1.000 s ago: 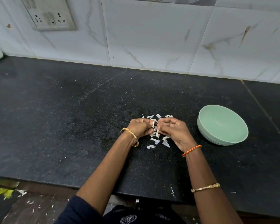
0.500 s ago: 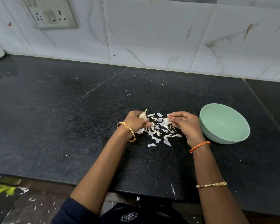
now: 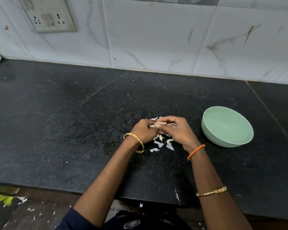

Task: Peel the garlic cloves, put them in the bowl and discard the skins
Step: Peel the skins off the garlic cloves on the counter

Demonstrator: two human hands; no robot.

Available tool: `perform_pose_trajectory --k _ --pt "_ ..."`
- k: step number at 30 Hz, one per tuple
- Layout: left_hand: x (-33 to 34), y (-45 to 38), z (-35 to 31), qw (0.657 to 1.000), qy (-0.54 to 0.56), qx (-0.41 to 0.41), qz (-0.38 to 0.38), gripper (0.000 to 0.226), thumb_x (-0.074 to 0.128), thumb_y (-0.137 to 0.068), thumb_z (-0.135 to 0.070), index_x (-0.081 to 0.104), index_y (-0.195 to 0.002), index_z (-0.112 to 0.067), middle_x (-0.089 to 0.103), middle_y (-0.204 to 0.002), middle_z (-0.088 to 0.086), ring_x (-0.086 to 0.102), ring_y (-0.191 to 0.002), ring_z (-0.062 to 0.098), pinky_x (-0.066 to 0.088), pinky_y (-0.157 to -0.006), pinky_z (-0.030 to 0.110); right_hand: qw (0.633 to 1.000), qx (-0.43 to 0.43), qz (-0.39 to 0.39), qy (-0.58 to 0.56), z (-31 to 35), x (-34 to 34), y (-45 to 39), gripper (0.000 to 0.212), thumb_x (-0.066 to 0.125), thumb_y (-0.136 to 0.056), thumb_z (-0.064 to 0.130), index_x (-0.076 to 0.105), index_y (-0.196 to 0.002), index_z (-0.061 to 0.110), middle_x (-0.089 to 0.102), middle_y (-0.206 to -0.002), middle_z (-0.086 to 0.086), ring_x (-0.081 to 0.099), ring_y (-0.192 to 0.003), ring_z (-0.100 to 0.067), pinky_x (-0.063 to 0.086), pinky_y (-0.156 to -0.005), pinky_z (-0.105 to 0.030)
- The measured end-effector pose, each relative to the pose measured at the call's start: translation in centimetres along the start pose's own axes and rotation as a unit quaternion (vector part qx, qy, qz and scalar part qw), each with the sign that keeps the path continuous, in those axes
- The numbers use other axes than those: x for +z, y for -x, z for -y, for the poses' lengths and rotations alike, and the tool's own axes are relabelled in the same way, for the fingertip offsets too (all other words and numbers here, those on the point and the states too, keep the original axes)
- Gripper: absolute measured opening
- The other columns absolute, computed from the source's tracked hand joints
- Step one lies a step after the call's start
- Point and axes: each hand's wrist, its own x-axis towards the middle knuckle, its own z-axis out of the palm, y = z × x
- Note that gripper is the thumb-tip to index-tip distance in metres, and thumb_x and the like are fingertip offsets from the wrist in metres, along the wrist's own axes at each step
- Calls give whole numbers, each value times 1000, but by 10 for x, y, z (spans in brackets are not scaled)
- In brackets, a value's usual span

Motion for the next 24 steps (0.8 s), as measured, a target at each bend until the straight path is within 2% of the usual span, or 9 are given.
perform_pose_trajectory --k 3,6,10,12,14,16,19,22,24 --pt "5 1 -1 998 60 20 -6 12 64 -90 -18 64 -102 -15 61 -72 2 55 -59 12 51 -63 31 998 -9 -57 -25 -5 2 0 4 69 -86 7 72 -86 10 72 -85 -13 69 -67 -11 55 -61 -18" --pt "14 2 0 987 151 24 -45 4 66 -88 -9 64 -90 -10 62 -67 5 59 -58 12 52 -61 26 991 -5 -116 -59 -11 6 0 4 70 -85 4 72 -87 3 72 -82 -10 69 -65 -12 54 -59 -18" --pt "26 1 1 959 265 -9 -102 8 67 -86 -5 67 -90 2 69 -77 10 67 -66 11 56 -69 20 984 -3 -160 -72 -14 9 -1 8 72 -83 5 72 -89 1 70 -78 -7 65 -62 -7 51 -55 -16" --pt "30 -3 3 963 232 0 -137 7 65 -87 -4 71 -90 0 70 -78 10 67 -68 11 57 -71 23 984 -4 -153 -87 -15 11 -1 10 71 -84 5 72 -91 -1 71 -81 -8 68 -64 -8 52 -57 -16" --pt "31 -7 5 968 198 5 -153 10 63 -89 -5 74 -89 -4 72 -82 14 68 -77 20 58 -78 34 985 -8 -157 -76 -17 14 -1 11 69 -86 7 73 -93 0 72 -85 -6 71 -72 -13 54 -61 -18" --pt "32 -9 5 971 177 7 -160 13 62 -90 -7 74 -85 -4 72 -82 17 67 -78 24 56 -79 40 983 -34 -183 7 -17 21 -1 11 67 -89 10 74 -94 4 72 -86 -2 70 -72 -13 54 -64 -15" --pt "34 -11 4 971 163 17 -172 17 61 -91 -8 74 -83 -2 70 -73 14 59 -70 17 54 -72 38 968 -62 -227 85 -17 30 -1 13 62 -92 10 74 -93 6 71 -84 0 66 -71 -8 51 -63 -10" --pt "38 -11 9 970 174 9 -167 16 62 -90 -11 74 -83 -3 68 -71 9 57 -69 16 53 -72 40 961 -47 -254 100 -21 33 -3 13 62 -92 12 74 -95 7 72 -91 -4 67 -85 -16 55 -76 -23" --pt "40 -9 11 973 165 5 -162 18 63 -89 -14 73 -82 -1 66 -70 10 54 -66 14 52 -69 39 958 -35 -265 100 -26 35 -2 13 63 -91 12 74 -96 6 72 -93 -5 67 -89 -17 54 -78 -24"
